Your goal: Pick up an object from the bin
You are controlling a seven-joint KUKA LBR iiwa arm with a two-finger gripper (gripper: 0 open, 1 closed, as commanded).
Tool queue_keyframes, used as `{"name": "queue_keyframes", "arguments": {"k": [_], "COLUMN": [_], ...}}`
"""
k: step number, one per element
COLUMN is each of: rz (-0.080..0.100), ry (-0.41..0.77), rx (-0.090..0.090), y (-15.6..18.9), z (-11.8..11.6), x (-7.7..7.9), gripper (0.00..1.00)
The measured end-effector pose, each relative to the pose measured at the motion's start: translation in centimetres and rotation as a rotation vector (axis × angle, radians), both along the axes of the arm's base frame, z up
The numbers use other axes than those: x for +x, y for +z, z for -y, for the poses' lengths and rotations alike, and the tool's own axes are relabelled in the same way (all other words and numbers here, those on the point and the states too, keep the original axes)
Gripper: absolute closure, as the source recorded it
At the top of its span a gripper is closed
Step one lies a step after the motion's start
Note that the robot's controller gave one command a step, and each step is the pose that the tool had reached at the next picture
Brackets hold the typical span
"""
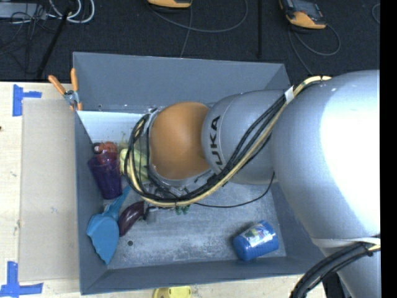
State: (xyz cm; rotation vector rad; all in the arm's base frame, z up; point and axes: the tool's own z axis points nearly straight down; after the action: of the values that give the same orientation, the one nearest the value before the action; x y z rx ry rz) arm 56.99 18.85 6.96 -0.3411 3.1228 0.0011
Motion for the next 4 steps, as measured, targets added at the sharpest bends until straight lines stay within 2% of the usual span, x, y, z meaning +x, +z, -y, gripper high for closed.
{"name": "queue_keyframes", "arguments": {"k": [1,2,3,4], "rz": [0.000,-0.007,0.001,0.001], "ry": [-0.001,0.005,0.085,0.084], "rx": [0.000,-0.003,0.000,0.000], "y": [0.0,4.6,12.8,12.8], "z": [0.0,-0.6,-1.3,-1.3], "x": [0.0,-0.3,-0.4,-0.4], "gripper": [1.00,1.00,1.00,0.00]}}
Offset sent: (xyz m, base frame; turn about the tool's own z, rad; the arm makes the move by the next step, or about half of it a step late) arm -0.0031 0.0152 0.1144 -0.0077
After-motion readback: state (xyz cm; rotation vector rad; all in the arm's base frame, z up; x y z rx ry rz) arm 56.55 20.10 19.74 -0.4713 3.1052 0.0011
